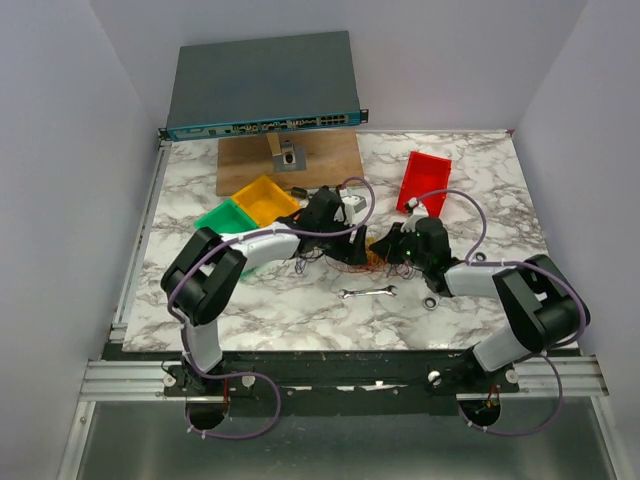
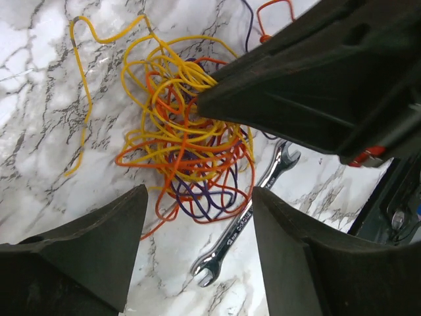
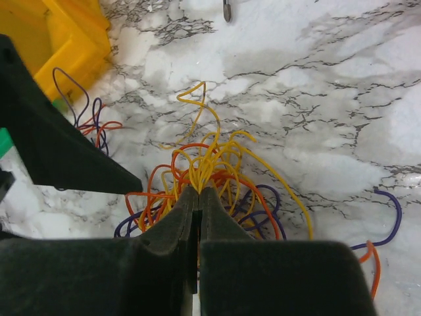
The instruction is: Untangle the cables
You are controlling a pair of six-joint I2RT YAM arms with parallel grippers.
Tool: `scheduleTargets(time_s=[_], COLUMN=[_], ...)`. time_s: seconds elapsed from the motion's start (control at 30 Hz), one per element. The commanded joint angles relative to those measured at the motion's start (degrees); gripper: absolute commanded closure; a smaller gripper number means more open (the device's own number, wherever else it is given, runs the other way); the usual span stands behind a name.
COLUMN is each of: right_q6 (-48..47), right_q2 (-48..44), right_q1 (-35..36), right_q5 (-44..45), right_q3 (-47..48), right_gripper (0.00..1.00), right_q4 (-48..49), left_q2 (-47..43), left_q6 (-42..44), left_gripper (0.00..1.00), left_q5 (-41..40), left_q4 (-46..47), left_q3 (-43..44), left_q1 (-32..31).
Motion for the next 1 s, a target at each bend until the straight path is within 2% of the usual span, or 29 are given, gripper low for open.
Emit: scheduleTargets(time_s=[0.0,0.03,0.1,0.17,0.2,0.27,0.37,0.5,0.57,0.8,0.87,0.97], right_q6=[1.0,1.3,1.9,2.4,2.8,3.3,6.4,16.5,19.1,24.9,20.2,10.8], right_q2=[-2.1,-2.3,-2.9,-4.3,-5.2,-8.5,-14.5,-23.8,-27.9,-33.5,-33.1,-31.4], right_q1=[-0.1,-0.1,-0.1,-0.1,-0.1,-0.1,-0.1,-0.3,-0.3,-0.3,-0.3,-0.3], right_q5=[-1.6,-1.5,-1.0,0.8,3.0,9.1,25.1,51.3,56.7,64.0,59.1,43.7], right_q3=[-1.8,-2.0,-2.5,-3.4,-4.0,-5.3,-7.5,-11.0,-12.9,-15.7,-15.8,-15.6], right_gripper=[0.99,0.99,0.99,0.99,0.99,0.99,0.99,0.99,0.99,0.99,0.99,0.99], right_q4=[3.7,4.2,4.9,5.6,5.7,4.7,0.4,-8.3,-9.4,-12.0,-7.8,-0.3], left_q2=[4.8,5.7,7.4,8.2,7.9,5.6,-1.0,-9.3,-13.0,-23.2,-24.7,-23.8], left_q6=[-0.2,-0.2,-0.4,-0.4,-0.3,-0.7,-3.4,-9.5,-11.8,-12.4,-11.0,-10.4], left_gripper=[0.36,0.38,0.55,0.89,1.0,1.0,1.0,1.0,1.0,1.0,1.0,1.0], left_q5=[4.6,4.8,5.4,4.6,3.3,-0.1,-3.7,-4.6,-4.9,-12.5,-11.8,-8.4], left_q4=[-7.2,-8.0,-9.1,-10.6,-11.2,-10.0,-4.5,5.9,10.0,14.0,15.5,16.0], left_q3=[5.4,6.3,7.6,8.6,8.7,6.8,-0.4,-11.7,-16.6,-24.1,-24.9,-24.4], left_q1=[0.1,0.1,0.0,0.2,0.3,1.0,3.7,11.7,14.8,16.0,15.9,15.7])
